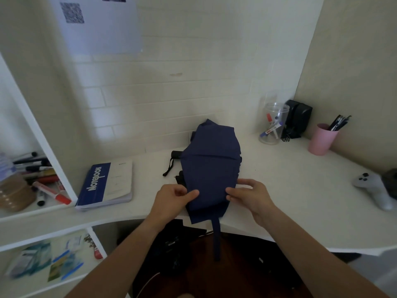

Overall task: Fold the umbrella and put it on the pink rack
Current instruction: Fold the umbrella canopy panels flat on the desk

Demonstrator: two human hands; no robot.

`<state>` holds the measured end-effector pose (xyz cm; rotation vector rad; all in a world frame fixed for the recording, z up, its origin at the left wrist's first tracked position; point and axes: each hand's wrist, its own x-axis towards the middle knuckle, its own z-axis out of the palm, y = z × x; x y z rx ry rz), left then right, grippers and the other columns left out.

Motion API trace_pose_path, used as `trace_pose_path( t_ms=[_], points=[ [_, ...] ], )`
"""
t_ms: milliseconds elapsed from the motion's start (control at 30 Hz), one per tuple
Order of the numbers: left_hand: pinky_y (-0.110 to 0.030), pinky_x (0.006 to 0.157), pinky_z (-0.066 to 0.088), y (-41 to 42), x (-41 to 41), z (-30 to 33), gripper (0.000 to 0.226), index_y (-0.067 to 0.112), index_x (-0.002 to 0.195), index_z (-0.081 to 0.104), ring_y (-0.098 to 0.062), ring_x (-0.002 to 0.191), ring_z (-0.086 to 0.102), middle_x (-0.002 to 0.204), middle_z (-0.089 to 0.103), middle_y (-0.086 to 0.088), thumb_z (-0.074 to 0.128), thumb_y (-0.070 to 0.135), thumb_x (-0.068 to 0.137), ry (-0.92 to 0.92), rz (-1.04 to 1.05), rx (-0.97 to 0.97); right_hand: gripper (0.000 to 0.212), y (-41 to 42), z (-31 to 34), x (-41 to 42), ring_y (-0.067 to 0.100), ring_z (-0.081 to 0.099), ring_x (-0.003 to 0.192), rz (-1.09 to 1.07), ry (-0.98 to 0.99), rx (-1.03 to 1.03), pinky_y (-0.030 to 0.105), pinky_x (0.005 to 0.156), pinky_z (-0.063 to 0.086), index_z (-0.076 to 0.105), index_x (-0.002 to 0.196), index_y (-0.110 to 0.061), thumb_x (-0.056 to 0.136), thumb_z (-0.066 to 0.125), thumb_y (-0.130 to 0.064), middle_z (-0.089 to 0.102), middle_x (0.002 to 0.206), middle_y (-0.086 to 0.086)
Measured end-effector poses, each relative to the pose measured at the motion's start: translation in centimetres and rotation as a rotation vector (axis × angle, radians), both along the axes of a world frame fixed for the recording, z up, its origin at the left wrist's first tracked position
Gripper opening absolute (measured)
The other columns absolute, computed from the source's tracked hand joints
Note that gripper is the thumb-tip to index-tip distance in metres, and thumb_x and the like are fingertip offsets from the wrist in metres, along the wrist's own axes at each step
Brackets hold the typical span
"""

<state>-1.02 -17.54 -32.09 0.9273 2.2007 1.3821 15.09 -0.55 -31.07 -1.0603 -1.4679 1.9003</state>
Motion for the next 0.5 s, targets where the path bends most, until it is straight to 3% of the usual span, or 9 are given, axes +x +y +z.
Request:
trace_pose_path(
  t_ms=[33,133,233,300,367,500],
  points=[
    [-0.026,0.075,0.055,-0.3,0.2,-0.1,0.025,0.017,0.090,0.068,-0.013,0.078,0.072,0.079,0.076,0.001,0.081,0.038,0.084,0.014,0.012,0.010,0.056,0.1,-0.3,0.2,0.026,0.076,0.087,-0.004,-0.046,0.039,0.026,0.063,0.060,0.059,0.124,-0.003,0.075,0.086,-0.001,0.073,0.109,0.017],
    [-0.023,0.069,0.055,-0.9,0.5,-0.9,0.043,0.029,0.109,0.047,-0.011,0.071,0.071,0.071,0.073,-0.002,0.082,0.026,0.084,0.047,-0.056,0.040,0.062,0.1,-1.1,0.5,0.023,0.070,0.095,0.026,-0.287,0.170,0.029,0.072,0.055,0.059,0.123,-0.009,0.070,0.091,-0.015,0.071,0.107,0.009],
    [-0.014,0.065,0.049,-0.9,0.4,-1.7,0.049,0.038,0.127,0.050,-0.009,0.066,0.064,0.067,0.064,0.001,0.077,0.024,0.088,0.289,-0.169,-0.012,0.053,-0.6,-0.8,0.2,0.017,0.061,0.093,0.001,-0.469,0.644,0.030,0.076,0.047,0.054,0.121,-0.021,0.078,0.084,-0.030,0.064,0.102,-0.001],
    [-0.012,0.066,0.044,-0.6,0.2,-1.9,0.043,0.032,0.129,0.061,-0.006,0.070,0.062,0.076,0.061,0.009,0.076,0.029,0.089,0.402,-0.192,-0.093,0.034,-1.1,-0.4,-0.6,0.015,0.058,0.095,-0.054,-0.358,1.076,0.030,0.080,0.048,0.058,0.121,-0.026,0.090,0.070,-0.034,0.061,0.108,-0.004],
    [-0.012,0.066,0.043,-0.5,-0.1,-2.0,0.043,0.029,0.128,0.064,-0.005,0.072,0.061,0.083,0.060,0.011,0.078,0.033,0.087,0.428,-0.215,-0.158,0.027,-0.9,-0.5,-1.8,0.016,0.054,0.107,0.107,-0.296,1.340,0.032,0.092,0.047,0.062,0.124,-0.027,0.097,0.058,-0.031,0.062,0.119,-0.005],
    [-0.009,0.067,0.041,-0.5,-0.7,-1.9,0.040,0.032,0.119,0.065,0.000,0.080,0.061,0.088,0.064,0.014,0.079,0.042,0.083,0.467,-0.200,-0.183,0.040,-0.2,-3.1,-2.2,0.021,0.046,0.131,0.413,-0.447,1.436,0.037,0.112,0.039,0.058,0.136,-0.025,0.097,0.054,-0.034,0.057,0.140,-0.002]
  ],
)
